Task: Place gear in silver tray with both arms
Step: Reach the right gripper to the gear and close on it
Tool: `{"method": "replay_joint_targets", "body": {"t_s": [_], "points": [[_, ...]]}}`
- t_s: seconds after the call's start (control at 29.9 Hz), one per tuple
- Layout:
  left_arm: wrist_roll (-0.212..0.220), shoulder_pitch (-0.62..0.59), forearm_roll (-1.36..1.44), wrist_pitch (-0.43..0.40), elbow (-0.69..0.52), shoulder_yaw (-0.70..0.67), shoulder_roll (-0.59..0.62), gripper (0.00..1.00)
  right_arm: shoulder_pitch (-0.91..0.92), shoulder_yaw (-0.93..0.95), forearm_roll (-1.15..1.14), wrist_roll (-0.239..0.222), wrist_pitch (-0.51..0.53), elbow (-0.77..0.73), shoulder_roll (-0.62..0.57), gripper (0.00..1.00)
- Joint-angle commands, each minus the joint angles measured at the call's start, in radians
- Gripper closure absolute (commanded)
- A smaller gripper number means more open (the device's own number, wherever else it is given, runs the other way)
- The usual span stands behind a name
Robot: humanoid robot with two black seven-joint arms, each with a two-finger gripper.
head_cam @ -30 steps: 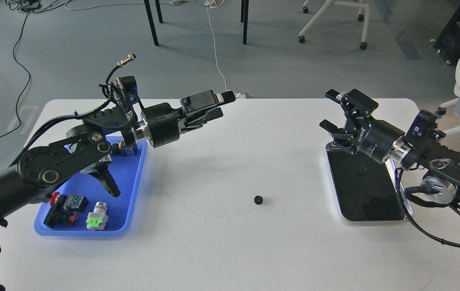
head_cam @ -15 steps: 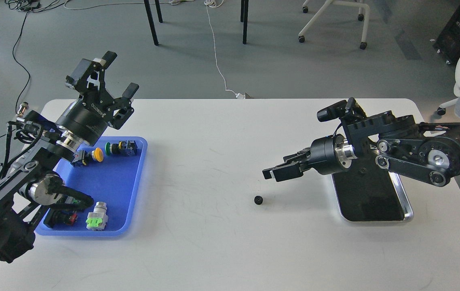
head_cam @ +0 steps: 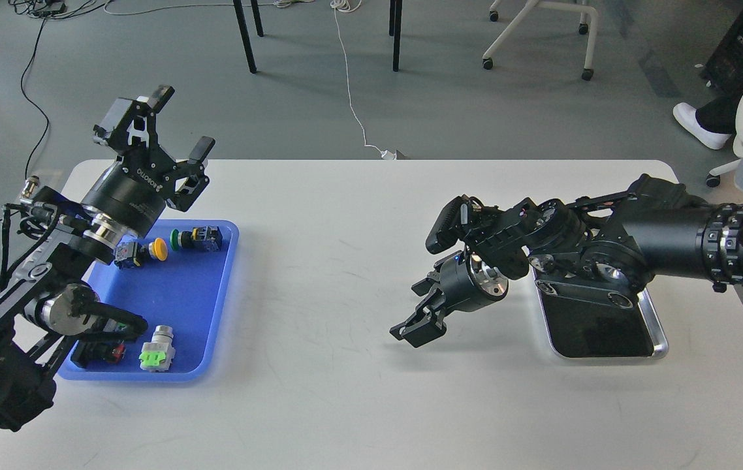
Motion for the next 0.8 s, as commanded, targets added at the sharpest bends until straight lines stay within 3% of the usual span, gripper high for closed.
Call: {"method": "replay_joint_targets", "body": {"t_s": [0.0, 0.13, 0.5, 0.77], "points": [[0.001, 0.0, 0.0, 0.0, -0.001, 0.002, -0.002, 0.02, 0.0, -0.024, 0.0, 0.0, -0.002, -0.011, 0.008, 0.2], [0.001, 0.0, 0.002, 0.0, -0.001, 0.002, -0.005, 0.02, 0.0, -0.051, 0.0, 0.0, -0.005, -0.013, 0.005, 0.31], [0.001, 0.0, 0.0, 0.0, -0.001, 0.002, -0.009, 0.02, -0.012, -0.053, 0.001, 0.0, -0.008, -0.04, 0.015, 0.33], [0.003, 0.002, 0.0, 0.0, -0.001, 0.002, -0.009, 0.02, -0.015, -0.055, 0.001, 0.0, -0.008, -0.045, 0.022, 0.46]]}}
